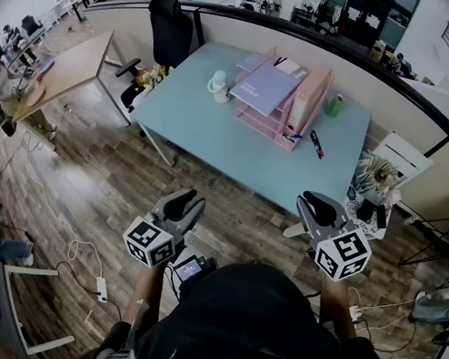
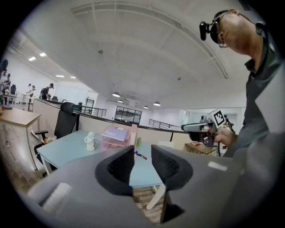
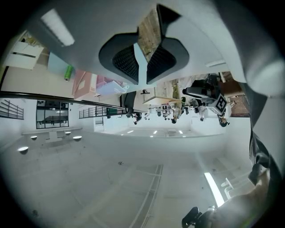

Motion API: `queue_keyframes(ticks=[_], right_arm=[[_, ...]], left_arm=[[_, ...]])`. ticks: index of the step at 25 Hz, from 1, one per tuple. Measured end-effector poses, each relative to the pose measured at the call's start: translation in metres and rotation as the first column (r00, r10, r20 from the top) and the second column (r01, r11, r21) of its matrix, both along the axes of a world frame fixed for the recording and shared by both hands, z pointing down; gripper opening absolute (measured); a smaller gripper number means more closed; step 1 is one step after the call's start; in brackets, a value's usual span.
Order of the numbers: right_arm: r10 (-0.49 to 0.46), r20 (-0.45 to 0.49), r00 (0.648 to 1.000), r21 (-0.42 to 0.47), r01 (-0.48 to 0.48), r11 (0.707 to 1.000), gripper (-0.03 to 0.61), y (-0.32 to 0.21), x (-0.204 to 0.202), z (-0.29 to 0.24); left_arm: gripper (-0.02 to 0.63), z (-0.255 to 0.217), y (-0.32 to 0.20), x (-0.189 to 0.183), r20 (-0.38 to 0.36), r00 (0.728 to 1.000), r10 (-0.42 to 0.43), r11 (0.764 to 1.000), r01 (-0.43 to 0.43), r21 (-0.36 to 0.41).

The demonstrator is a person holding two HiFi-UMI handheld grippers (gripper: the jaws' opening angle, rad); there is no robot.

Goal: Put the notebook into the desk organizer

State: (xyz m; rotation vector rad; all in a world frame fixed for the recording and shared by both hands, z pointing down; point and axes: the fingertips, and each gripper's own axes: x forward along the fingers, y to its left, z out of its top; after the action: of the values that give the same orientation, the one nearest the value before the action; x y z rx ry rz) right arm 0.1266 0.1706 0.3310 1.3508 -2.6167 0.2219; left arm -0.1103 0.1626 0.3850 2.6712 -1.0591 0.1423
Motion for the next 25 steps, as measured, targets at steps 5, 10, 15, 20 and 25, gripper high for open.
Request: queue_keyframes(ticks=[5, 10, 15, 20, 25], right_arm=[[-0.009, 0.006, 1.0, -0.004, 0.009, 1.0, 0.055, 0.001, 0.002, 0.002], [-0.017, 0.011, 1.0, -0.009, 0.017, 1.0, 0.055, 0.001, 0.012, 0.006], [-0.027, 0.068, 0.997, -0.009, 0.027, 1.0, 0.055, -0.001, 0.023, 0.007], [-0.055, 0.103, 0.993, -0.018, 0.058, 0.998, 0.055, -0.006, 0.03, 0.013], [-0.078, 0.109, 0.991, -0.03, 0.081, 0.996, 0.055, -0.012, 0.032, 0.018]], left_arm=[[0.129, 0.001, 0.002, 0.006, 0.001, 1.0, -0.001, 1.0, 0.001, 0.0], [0.129, 0.003, 0.005, 0.016, 0.005, 1.0, -0.007, 1.0, 0.007, -0.002], [0.129, 0.007, 0.005, 0.026, 0.015, 1.0, -0.02, 1.0, 0.02, -0.008], [0.129, 0.007, 0.003, 0.039, 0.019, 0.999, -0.032, 0.999, 0.032, -0.011], [0.129, 0.005, 0.004, 0.046, 0.003, 0.999, -0.047, 0.999, 0.047, -0.015]])
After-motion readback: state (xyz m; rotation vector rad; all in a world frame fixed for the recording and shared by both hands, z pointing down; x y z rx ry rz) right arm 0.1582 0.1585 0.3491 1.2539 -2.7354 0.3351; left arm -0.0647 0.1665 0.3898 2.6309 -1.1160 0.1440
